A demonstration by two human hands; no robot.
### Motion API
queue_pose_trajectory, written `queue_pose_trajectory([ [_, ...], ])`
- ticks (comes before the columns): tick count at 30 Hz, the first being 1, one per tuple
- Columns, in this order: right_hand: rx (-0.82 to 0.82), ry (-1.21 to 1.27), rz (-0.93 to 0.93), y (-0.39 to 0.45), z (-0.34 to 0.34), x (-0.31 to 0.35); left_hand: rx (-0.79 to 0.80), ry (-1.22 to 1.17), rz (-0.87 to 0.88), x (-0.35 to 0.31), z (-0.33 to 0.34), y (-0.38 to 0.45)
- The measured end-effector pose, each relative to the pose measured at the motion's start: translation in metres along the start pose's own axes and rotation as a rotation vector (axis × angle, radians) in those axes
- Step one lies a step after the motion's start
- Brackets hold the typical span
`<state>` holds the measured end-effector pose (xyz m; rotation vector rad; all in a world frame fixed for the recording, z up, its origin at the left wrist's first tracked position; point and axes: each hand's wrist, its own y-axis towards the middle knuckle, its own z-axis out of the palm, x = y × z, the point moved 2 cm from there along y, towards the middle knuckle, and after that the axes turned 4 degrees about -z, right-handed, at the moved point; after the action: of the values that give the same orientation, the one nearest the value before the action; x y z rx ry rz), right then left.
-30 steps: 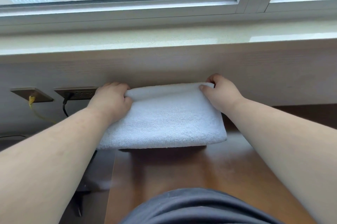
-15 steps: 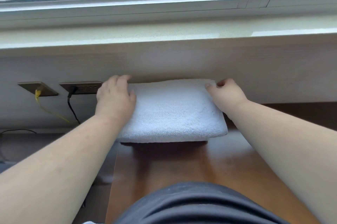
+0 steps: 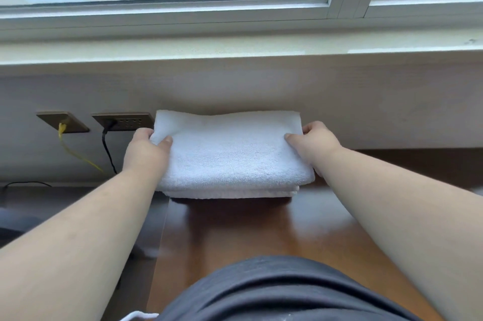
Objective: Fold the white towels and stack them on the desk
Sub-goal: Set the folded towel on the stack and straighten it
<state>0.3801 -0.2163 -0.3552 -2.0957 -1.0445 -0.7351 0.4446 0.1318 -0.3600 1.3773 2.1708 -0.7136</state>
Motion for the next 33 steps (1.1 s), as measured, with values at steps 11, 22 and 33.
queue_pose_trajectory([
  [11, -0.194, 0.083, -0.220, 0.004, 0.000, 0.013, -0.092, -0.041, 0.093, -0.024, -0.005, 0.010],
  [22, -0.222, 0.350, -0.181, 0.002, 0.004, 0.018, -0.019, -0.003, 0.041, -0.002, 0.002, 0.011],
  [33, -0.097, 0.087, -0.033, 0.018, 0.006, 0.014, 0.044, 0.037, 0.004, -0.013, 0.006, 0.021],
])
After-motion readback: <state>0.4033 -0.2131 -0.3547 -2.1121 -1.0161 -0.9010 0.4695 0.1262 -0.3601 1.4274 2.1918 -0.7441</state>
